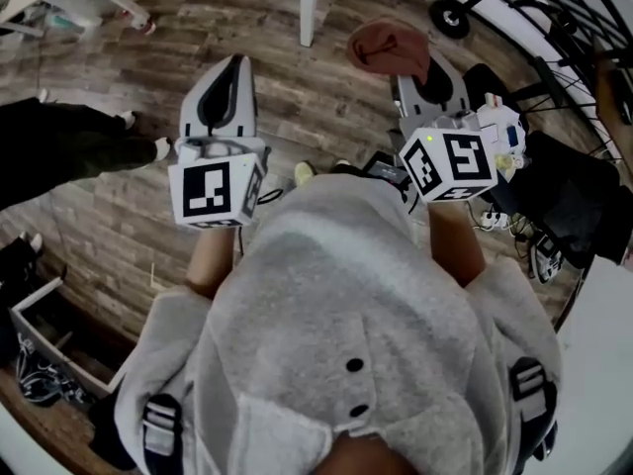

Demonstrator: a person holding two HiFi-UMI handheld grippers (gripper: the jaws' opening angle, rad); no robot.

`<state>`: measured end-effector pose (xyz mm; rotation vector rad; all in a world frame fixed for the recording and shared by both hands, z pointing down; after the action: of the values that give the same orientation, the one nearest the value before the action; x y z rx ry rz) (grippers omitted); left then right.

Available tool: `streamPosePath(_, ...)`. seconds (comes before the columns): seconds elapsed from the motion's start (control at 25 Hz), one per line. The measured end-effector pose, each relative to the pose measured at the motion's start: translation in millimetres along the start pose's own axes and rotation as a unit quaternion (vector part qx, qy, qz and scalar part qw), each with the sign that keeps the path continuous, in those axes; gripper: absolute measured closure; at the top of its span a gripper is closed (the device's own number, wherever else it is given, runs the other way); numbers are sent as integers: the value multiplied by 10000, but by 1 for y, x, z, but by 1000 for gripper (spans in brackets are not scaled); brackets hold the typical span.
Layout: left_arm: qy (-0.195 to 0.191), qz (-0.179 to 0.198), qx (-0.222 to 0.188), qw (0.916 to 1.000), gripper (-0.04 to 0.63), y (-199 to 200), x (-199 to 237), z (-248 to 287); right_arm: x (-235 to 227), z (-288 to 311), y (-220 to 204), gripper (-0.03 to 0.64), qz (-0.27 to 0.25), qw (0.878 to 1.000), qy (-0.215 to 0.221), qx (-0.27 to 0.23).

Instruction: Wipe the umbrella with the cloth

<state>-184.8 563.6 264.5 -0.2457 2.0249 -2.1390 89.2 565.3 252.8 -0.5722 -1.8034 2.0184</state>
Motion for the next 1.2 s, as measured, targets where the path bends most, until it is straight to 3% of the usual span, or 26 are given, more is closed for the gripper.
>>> streamPosePath(0.52, -71, -23, -60, 10000, 580, -7, 20, 16, 3, 28, -6, 541, 26, 9999, -77, 122)
streamPosePath(1.2, -29, 170, 133, 9998, 580, 7, 18, 175, -114, 142, 11, 541, 112, 9999, -9, 127)
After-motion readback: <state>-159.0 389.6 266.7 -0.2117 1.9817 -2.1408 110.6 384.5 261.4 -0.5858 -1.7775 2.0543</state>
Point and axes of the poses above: the fingertips, and each gripper's own axes: z forward along the fingers, x to its left, y out of its top, the point moved 10 cm from there along -z, backward along the fingers, and after that the axes turned 12 degrees about y, right-handed, at the moved point
